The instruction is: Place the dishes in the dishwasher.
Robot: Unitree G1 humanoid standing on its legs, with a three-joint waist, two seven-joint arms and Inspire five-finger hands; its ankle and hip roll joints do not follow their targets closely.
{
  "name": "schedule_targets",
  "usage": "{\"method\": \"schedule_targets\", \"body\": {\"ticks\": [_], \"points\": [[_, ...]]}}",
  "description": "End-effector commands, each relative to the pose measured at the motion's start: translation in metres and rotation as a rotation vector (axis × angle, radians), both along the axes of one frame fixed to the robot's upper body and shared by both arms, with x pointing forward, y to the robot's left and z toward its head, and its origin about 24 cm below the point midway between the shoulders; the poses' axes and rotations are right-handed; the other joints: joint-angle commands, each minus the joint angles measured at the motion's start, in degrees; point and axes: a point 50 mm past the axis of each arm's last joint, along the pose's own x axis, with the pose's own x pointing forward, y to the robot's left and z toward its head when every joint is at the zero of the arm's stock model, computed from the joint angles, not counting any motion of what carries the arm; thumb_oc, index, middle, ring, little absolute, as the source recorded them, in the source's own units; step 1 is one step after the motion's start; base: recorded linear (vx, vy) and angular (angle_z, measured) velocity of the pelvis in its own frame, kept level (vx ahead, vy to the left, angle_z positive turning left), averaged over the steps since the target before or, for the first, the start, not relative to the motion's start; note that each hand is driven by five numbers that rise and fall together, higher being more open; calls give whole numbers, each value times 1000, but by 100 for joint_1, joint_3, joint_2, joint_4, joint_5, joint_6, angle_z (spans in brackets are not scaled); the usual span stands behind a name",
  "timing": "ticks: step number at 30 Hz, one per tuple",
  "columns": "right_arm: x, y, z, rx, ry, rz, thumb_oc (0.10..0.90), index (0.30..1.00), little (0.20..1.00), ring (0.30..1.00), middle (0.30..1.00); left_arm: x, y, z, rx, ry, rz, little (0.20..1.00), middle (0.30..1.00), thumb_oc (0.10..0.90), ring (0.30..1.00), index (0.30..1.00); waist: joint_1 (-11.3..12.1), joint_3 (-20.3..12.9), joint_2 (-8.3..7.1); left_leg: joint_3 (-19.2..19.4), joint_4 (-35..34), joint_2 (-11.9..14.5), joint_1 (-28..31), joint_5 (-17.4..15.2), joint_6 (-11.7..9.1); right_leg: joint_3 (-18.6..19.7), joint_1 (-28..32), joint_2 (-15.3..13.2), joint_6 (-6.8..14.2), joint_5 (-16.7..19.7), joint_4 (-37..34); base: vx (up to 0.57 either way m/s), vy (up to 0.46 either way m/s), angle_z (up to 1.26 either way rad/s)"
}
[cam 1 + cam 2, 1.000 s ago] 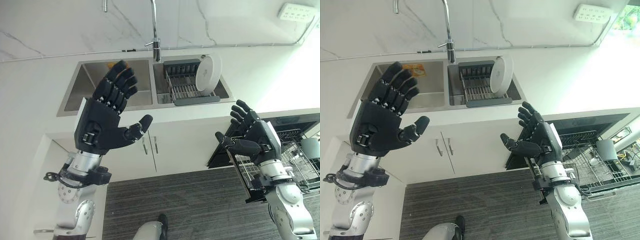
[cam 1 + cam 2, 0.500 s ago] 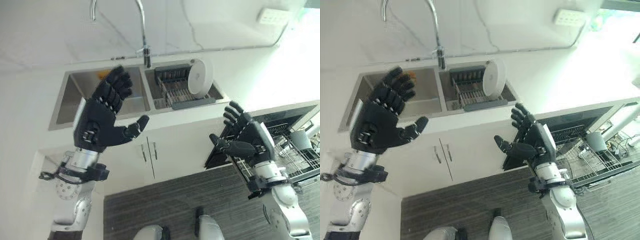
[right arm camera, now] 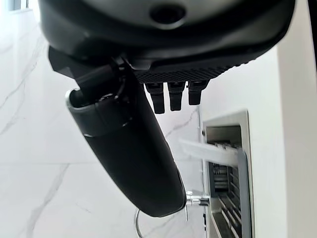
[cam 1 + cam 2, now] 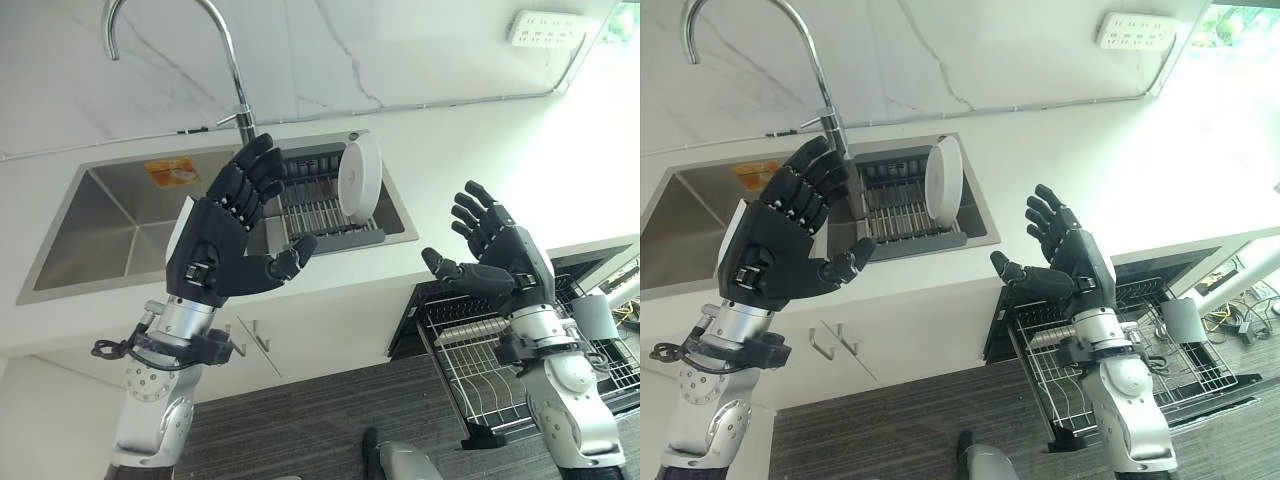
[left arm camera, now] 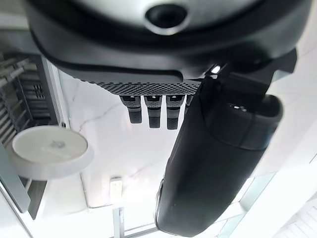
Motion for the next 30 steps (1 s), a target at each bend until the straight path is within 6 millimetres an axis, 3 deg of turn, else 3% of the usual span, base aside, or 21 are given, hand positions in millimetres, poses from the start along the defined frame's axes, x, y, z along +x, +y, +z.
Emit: {"method": "schedule_targets", "body": {"ticks": [1, 7, 16, 22, 30], "points": [[-9, 2, 60, 16, -343, 75, 800, 900, 900, 900, 900, -8, -9, 34, -36, -217, -86, 900, 900, 800, 900, 900, 75, -478, -37, 145, 237, -147, -89, 499, 106, 257, 536, -289, 607, 122, -532, 74, -37, 14], [1, 4, 66, 51, -367, 65, 800, 900, 900, 900, 900, -5, -19, 36, -46, -236, -129, 900, 900, 800, 900, 900, 176, -359, 38, 298, 237, 47, -744, 346, 75, 55, 680, -444, 674, 2, -532, -8, 100, 21], [4, 8, 62, 69, -348, 97, 800, 900, 900, 900, 900, 1, -12, 35, -49, -208, -97, 900, 900, 800, 900, 900, 231, -581, 46, 219, 237, -153, -665, 40, 234, -79, 747, -647, 817, 48, -532, 5, 164, -2], [6, 8, 69, 84, -385, 58, 800, 900, 900, 900, 900, 3, -13, 39, -39, -224, -98, 900, 900, 800, 900, 900, 301, -580, 0, 225, 237, -212, -607, -82, 322, -108, 765, -749, 906, 79, -532, -13, 81, 4], [31, -6, 83, 57, -399, -71, 800, 900, 900, 900, 900, 10, -17, 47, -26, -254, -93, 900, 900, 800, 900, 900, 448, -642, -81, 250, 237, -200, -536, -168, 344, -141, 841, -766, 910, 24, -532, -1, -2, 0]]}}
